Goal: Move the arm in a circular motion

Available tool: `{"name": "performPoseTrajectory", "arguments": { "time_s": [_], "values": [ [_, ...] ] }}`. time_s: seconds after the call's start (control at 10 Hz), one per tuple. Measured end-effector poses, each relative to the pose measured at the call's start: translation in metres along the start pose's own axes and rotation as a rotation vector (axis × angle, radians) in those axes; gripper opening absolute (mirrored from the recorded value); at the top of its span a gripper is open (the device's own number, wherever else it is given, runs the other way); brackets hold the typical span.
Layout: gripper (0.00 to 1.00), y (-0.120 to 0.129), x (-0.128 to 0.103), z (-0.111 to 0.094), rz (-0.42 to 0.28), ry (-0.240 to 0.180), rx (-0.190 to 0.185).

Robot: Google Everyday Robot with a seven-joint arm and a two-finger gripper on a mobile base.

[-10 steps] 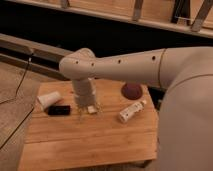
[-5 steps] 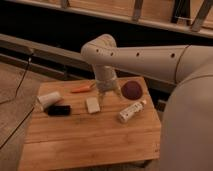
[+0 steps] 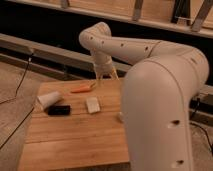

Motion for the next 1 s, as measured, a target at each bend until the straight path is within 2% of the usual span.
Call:
{"name": "performPoseTrajectory", "arguments": {
  "time_s": [0.1,0.2,0.3,0.4,0.5,0.7,0.8,1.0],
  "values": [
    [0.65,0.014,-0.012,0.002,-0.010,-0.001,-0.001],
    [0.65,0.042,-0.029,0.007,-0.035,0.001,-0.007],
    [0.65,0.070,-0.038,0.011,-0.067,0.007,-0.022],
    [0.65,0.088,-0.041,0.013,-0.089,0.011,-0.034],
    [0.65,0.128,-0.041,0.016,-0.144,0.022,-0.065],
    [0.65,0.178,-0.029,0.017,-0.232,0.038,-0.115],
    [0.65,0.205,-0.015,0.012,-0.291,0.043,-0.149],
    [0.65,0.234,0.017,0.004,-0.383,0.053,-0.194]
  ]
}}
